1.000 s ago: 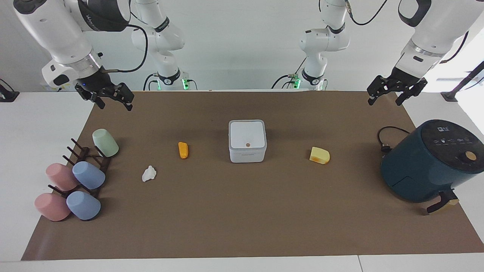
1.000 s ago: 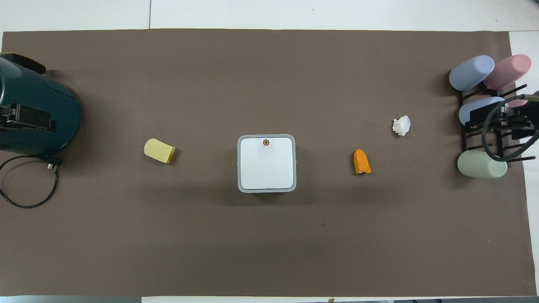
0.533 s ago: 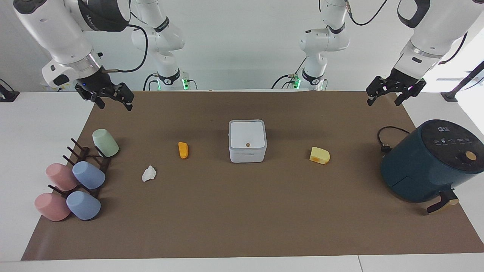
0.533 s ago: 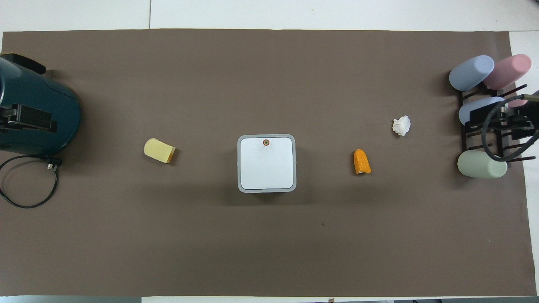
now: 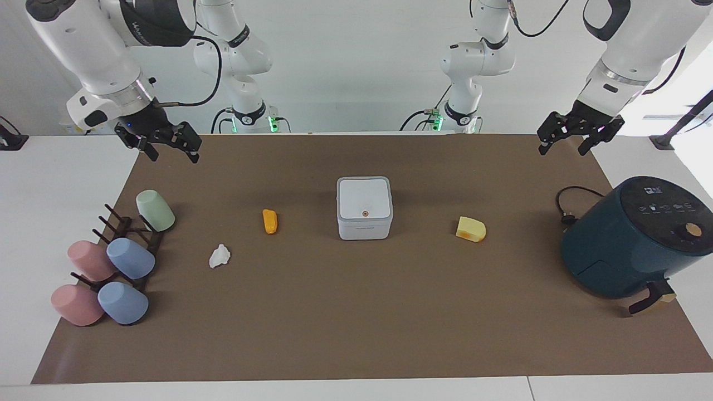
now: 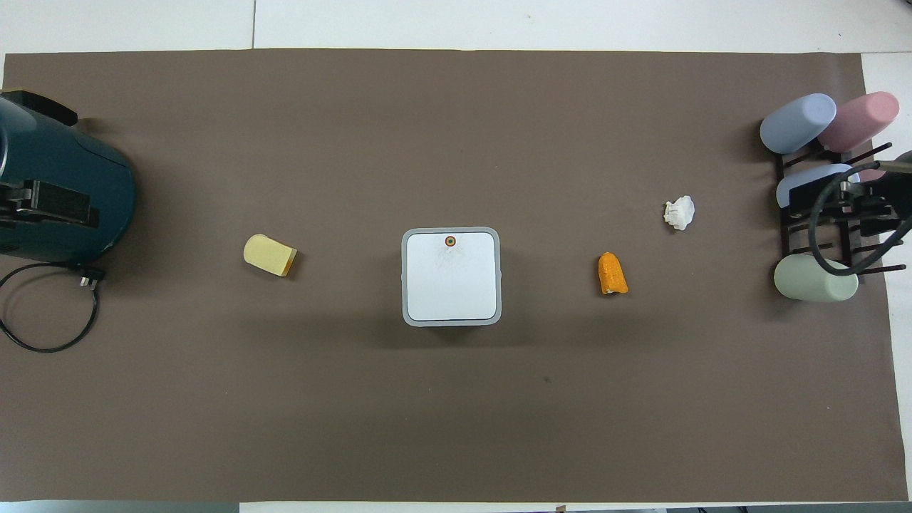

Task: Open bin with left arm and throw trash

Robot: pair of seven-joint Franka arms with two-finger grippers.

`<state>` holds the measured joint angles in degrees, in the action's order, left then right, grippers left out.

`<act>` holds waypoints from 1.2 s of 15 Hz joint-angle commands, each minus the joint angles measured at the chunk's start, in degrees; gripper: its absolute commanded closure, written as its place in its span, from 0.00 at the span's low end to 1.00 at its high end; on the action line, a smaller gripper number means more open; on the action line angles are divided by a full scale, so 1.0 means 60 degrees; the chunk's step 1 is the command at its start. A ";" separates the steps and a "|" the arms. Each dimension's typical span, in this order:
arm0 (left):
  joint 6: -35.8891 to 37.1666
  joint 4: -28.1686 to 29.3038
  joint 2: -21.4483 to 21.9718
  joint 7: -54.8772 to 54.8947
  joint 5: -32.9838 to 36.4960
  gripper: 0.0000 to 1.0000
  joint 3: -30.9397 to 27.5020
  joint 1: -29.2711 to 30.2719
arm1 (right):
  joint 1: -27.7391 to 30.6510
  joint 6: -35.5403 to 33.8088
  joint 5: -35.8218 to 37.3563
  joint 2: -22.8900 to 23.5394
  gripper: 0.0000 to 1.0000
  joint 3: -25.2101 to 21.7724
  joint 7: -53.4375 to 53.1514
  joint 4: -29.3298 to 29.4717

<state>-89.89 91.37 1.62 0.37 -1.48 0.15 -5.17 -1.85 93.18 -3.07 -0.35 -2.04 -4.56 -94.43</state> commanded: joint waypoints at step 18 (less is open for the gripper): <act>-0.8997 0.3214 -0.1954 -0.4515 0.0101 1.00 0.0122 -0.5525 | -0.1990 0.7526 -0.1071 0.1096 0.01 0.0091 0.0291 -0.5853</act>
<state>-140.94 110.67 -8.49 -24.82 -1.48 1.78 -36.66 -12.98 134.98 -8.07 4.23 -1.39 -4.30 -128.42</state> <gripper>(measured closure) 0.987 0.004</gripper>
